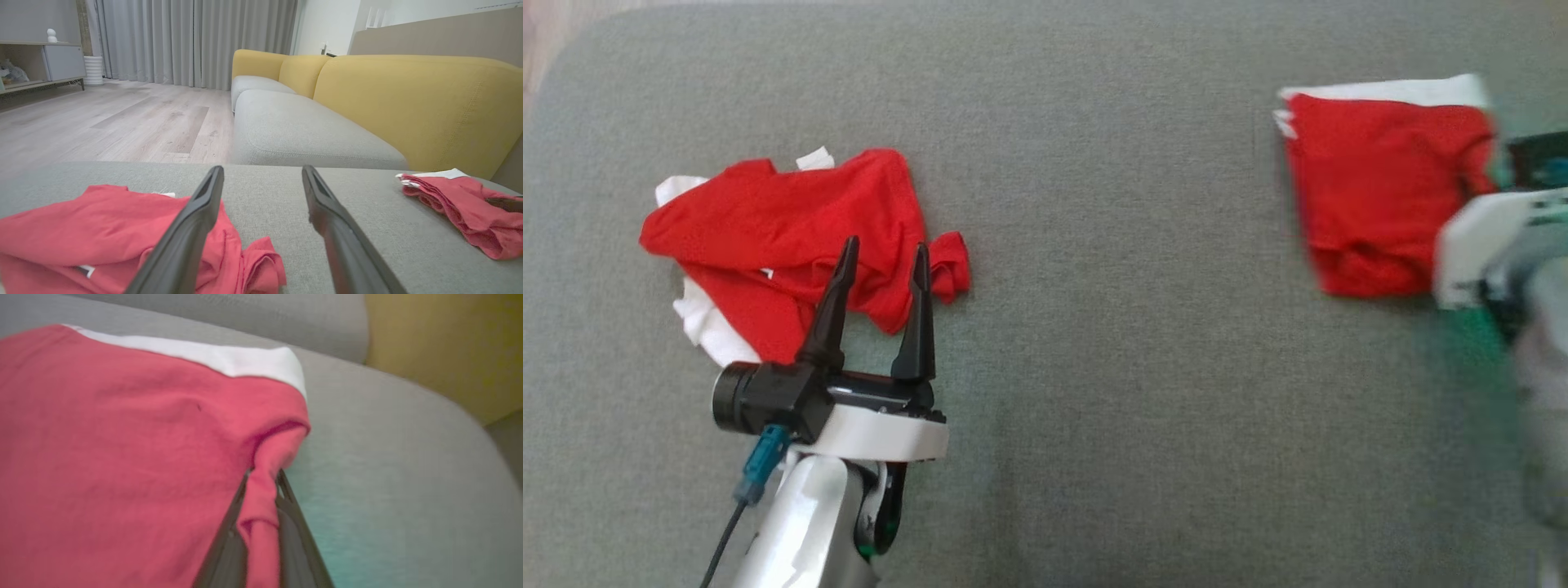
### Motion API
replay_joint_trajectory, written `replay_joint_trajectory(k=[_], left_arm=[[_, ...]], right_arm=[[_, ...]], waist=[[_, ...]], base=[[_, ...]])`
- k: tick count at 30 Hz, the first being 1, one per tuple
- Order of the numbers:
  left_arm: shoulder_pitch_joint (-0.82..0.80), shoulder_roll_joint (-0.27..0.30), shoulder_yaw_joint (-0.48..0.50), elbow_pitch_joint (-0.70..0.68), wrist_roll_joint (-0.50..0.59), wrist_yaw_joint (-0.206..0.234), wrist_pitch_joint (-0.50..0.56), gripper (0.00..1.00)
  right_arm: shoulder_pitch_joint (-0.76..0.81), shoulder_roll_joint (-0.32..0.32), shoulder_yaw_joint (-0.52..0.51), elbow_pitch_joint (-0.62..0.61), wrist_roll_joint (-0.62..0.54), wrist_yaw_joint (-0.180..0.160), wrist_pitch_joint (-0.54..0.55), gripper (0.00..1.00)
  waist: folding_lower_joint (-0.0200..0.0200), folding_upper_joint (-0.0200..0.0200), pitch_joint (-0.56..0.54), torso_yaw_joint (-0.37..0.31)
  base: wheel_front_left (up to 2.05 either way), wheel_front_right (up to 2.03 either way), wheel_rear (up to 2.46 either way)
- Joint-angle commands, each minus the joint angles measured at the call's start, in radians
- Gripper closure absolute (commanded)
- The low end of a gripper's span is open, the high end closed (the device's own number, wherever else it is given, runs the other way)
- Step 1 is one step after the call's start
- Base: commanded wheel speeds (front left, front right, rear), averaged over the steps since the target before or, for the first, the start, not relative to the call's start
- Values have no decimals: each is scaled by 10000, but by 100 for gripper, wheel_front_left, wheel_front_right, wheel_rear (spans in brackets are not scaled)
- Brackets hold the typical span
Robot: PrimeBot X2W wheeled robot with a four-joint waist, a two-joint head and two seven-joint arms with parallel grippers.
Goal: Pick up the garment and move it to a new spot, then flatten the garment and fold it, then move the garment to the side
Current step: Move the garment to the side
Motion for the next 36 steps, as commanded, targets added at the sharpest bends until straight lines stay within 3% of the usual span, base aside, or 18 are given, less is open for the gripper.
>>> replay_joint_trajectory(k=[1,7,11,15,21,22,23,31,36], left_arm=[[-106,68,413,-361,43,43,-49,0],[-163,68,465,-417,46,-18,-49,0],[-334,68,606,-419,117,-81,-49,0],[-380,68,694,-448,160,-120,-49,0],[-406,68,762,-398,218,-157,-49,0],[-399,68,777,-384,231,-155,-49,0],[-384,68,797,-369,244,-149,-49,0],[-216,68,956,-325,259,-151,-49,0],[158,68,1131,-367,183,-80,-49,0]], right_arm=[[-282,-680,535,-196,-173,-9,-218,100],[-265,-2719,1804,197,-626,-9,-465,100],[-268,-3630,1863,470,-504,-9,-529,100],[-275,-4025,1727,621,-337,-9,-580,100],[-310,-4084,1470,599,-257,-9,-603,100],[-309,-4044,1398,516,-268,-9,-661,43],[-307,-3989,1319,416,-298,-9,-708,0],[-134,-3138,667,-640,-645,-9,-918,0],[251,-1597,102,-1902,-153,-9,-1743,0]], waist=[[0,0,-62,-76],[0,0,85,-32],[0,0,244,60],[0,0,370,116],[0,0,405,115],[0,0,371,96],[0,0,320,65],[0,0,-417,-207],[0,0,-1276,-420]], base=[[0,0,0],[0,0,0],[0,0,0],[0,0,0],[0,0,0],[0,0,0],[0,0,0],[0,0,0],[0,0,0]])
